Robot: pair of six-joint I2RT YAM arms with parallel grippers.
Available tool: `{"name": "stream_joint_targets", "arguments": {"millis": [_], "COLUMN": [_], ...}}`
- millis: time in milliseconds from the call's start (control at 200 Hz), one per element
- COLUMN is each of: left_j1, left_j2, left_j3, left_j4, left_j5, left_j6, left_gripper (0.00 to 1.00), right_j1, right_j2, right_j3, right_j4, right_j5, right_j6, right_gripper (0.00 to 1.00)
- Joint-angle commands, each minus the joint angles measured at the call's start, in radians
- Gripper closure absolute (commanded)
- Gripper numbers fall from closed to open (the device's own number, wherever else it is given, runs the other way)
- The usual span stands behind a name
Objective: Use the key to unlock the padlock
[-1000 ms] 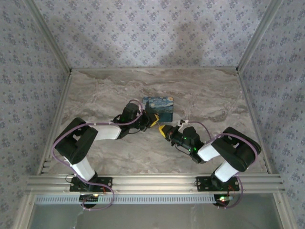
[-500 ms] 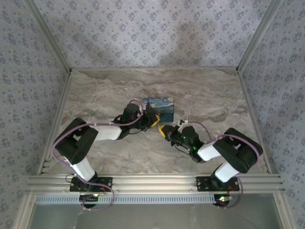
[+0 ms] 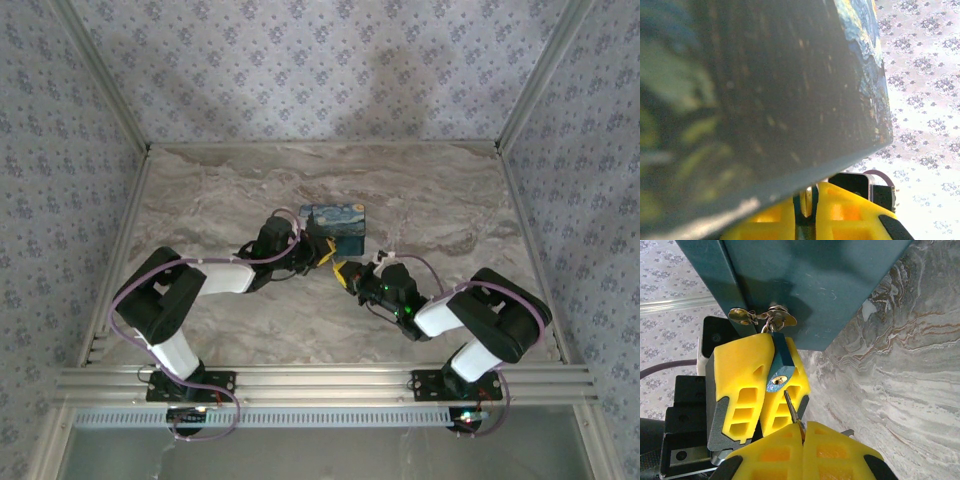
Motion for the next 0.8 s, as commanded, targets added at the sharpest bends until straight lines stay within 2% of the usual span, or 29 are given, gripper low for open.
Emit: {"name": "stream_joint_targets", "arguments": {"millis": [0,795], "left_j1": [-0.01,-0.015], "left_j2": [-0.018,-0.017], "left_j3": [0.004,-0.009], "left_j4": [0.061,0.076], "left_j5": [0.016,0.013], "left_j6": [-0.013,-0.015], "left_gripper": [0.92,0.92], "right_j1": [-0.002,-0.01], "right_j2": [-0.017,-0.048], "right_j3": [0.014,0.014], "right_j4": [-0.012,-0.025], "right_j5": [0.035,0.045], "right_j6": [0.009,-0.005], "right_gripper": [1.0,1.0]}}
